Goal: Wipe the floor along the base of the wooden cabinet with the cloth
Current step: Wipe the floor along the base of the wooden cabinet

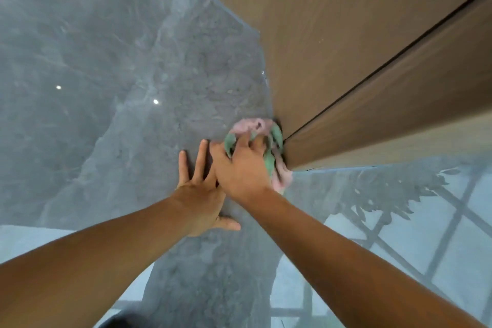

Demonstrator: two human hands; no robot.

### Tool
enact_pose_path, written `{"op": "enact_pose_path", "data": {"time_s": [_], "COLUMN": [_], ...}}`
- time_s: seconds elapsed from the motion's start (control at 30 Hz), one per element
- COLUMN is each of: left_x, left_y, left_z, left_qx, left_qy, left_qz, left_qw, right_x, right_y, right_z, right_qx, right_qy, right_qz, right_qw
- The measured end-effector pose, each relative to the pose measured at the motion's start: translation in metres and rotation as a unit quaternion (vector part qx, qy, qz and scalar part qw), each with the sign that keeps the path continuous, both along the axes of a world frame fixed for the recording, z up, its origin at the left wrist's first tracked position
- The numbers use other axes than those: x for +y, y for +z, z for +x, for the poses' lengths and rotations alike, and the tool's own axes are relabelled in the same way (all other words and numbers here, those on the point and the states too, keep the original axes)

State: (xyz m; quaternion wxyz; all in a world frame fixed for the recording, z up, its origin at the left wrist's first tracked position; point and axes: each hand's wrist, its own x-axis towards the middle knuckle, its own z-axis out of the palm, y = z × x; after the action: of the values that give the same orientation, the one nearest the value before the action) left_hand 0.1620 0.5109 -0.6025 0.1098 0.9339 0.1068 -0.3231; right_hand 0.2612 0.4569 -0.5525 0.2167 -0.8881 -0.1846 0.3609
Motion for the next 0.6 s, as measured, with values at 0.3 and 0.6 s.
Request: {"op": "enact_pose_path", "data": {"time_s": [0.3,0.6], "left_x": [0.000,0.003], "left_y": [-0.003,-0.004], "left_z": [-0.005,-0.010], "left_qx": [-0.056,-0.063], "left_qy": [0.001,-0.006], "left_qz": [0.017,0.013], "left_qw": [0.998,0.998], "right_x": [0.108,0.061], "right_y": [-0.033,-0.042], "right_z": [0.108,0.058], "right_qx": [-0.169,-0.234], "right_qy": [0.090,0.130], "right_qz": [-0.012,-0.026], "right_qw": [0.981,0.963]}}
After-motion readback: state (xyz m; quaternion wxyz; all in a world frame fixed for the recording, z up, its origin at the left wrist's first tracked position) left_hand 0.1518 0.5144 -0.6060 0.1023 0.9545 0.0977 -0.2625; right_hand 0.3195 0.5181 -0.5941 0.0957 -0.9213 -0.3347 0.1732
